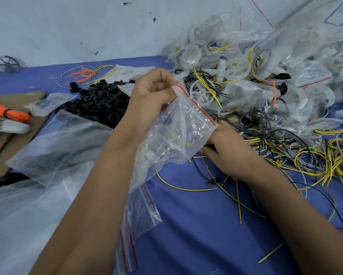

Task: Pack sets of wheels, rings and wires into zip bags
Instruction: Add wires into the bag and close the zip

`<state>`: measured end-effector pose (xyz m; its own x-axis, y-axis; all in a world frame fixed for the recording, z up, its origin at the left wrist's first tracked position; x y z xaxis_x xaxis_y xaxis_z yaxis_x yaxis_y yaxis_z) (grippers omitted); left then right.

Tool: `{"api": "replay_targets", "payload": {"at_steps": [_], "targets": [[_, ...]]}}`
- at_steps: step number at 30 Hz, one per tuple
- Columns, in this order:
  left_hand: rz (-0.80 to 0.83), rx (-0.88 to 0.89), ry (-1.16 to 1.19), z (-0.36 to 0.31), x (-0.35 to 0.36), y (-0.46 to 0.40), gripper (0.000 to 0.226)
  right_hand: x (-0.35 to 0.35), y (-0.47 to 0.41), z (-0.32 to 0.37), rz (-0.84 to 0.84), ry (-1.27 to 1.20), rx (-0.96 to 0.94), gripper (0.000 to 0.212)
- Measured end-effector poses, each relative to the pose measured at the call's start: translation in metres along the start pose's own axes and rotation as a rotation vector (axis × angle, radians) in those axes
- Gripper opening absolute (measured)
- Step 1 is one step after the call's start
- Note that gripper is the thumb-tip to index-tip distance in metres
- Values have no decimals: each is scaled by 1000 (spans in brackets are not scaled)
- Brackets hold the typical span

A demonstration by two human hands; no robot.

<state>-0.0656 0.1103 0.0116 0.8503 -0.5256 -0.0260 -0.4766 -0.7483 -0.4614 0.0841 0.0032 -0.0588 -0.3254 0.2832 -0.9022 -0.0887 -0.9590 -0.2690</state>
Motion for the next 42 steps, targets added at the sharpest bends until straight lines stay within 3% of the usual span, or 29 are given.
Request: {"api": "replay_targets", "payload": {"at_steps": [4, 9, 15, 20, 24, 29, 34, 38, 42], "targets": [[-20, 8, 3, 2, 7, 0, 14, -4, 1, -1, 2, 20, 28, 9], [-27, 9, 50, 4, 4, -1, 18, -10, 2, -4, 72, -10, 54, 15], [-11, 19, 292, -4, -3, 0, 9, -11, 1, -16, 1, -39, 135, 16], [-41, 1, 448, -10, -13, 4, 26, -10, 0, -18, -25, -72, 162, 36], [-122, 19, 513, -12, -20, 3, 11, -16, 1, -10, -179, -22, 120, 19], [-112, 21, 490, -12, -19, 2, 10, 1, -3, 9, -3, 165, 101, 24], [-40, 24, 482, -11, -13, 3, 13, 0, -6, 7, -41, 219, 114, 11], [-53, 25, 498, -9, -13, 1, 15, -16, -5, -9, -229, -135, 290, 14], [-58, 30, 511, -8, -15, 1, 13, -24, -2, -22, -341, -861, 455, 18]]}}
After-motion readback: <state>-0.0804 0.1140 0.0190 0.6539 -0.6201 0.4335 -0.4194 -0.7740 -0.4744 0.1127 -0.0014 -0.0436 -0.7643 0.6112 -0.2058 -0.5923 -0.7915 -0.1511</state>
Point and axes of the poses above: each hand's wrist, its own y-axis away from the middle knuckle, its own x-axis out of the palm, z = x × y, the point moved 4 cm from there along -y, towards the middle knuckle, and after that the axes turned 9 degrees about x, right-handed, at the moved point
